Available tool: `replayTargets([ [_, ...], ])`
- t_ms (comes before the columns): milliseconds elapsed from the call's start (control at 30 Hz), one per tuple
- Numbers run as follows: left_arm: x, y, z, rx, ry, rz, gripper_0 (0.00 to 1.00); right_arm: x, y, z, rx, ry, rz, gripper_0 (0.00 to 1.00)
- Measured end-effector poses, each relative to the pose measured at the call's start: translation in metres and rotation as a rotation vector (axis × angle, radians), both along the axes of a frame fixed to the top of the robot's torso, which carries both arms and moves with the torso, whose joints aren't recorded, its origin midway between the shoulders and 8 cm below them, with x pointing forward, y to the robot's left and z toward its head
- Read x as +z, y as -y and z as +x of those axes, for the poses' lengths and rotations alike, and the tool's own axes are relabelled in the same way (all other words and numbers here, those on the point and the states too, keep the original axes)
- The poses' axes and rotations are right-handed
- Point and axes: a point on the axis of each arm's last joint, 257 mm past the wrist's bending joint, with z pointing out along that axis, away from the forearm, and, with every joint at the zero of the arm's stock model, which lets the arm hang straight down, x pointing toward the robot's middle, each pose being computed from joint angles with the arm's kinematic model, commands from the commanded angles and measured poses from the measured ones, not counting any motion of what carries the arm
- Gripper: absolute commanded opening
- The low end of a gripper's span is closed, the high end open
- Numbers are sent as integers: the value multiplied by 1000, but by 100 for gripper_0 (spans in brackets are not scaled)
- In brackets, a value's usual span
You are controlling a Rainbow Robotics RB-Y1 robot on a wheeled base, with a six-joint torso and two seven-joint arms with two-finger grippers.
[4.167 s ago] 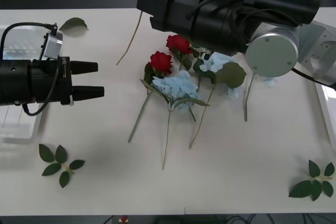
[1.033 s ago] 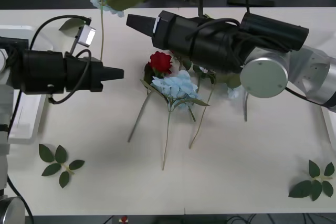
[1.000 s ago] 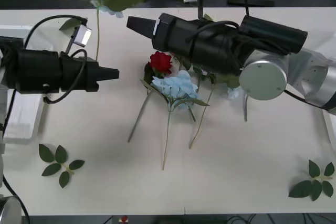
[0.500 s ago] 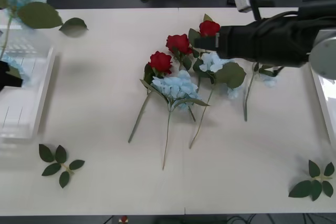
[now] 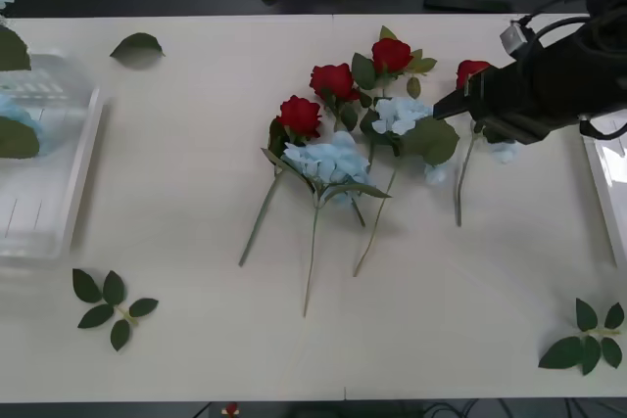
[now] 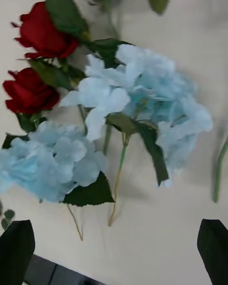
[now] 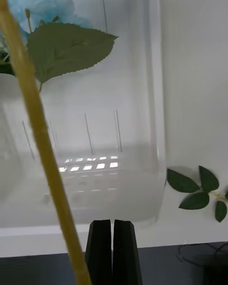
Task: Place the red flowers into the right box and the blue flowers into the left box. If a person shows an open palm, hand one flower to the person first, then continue sorting.
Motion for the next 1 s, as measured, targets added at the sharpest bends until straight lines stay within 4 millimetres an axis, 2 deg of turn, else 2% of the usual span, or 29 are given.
replayTargets([
  [100, -9, -8, -3, 8, -38, 64, 0, -17, 16, 20, -80, -15, -28, 100],
  [333, -46, -30, -19, -15, -113, 180, 0, -55, 46, 62, -261, -42, -42, 100],
  [433, -60, -45, -20, 1, -104, 238, 0, -66, 57, 70, -298, -47, -58, 100],
  [633, -85, -63, -14, 13, -67, 269, 0, -84, 64, 84, -347, -43, -56, 100],
  [867, -104, -113, -8, 102, -33, 332, 0, -108, 70, 93, -372, -39, -114, 100],
  [1000, -119, -120, -5, 84, -37, 378, 0, -119, 71, 98, -384, -31, -130, 100],
])
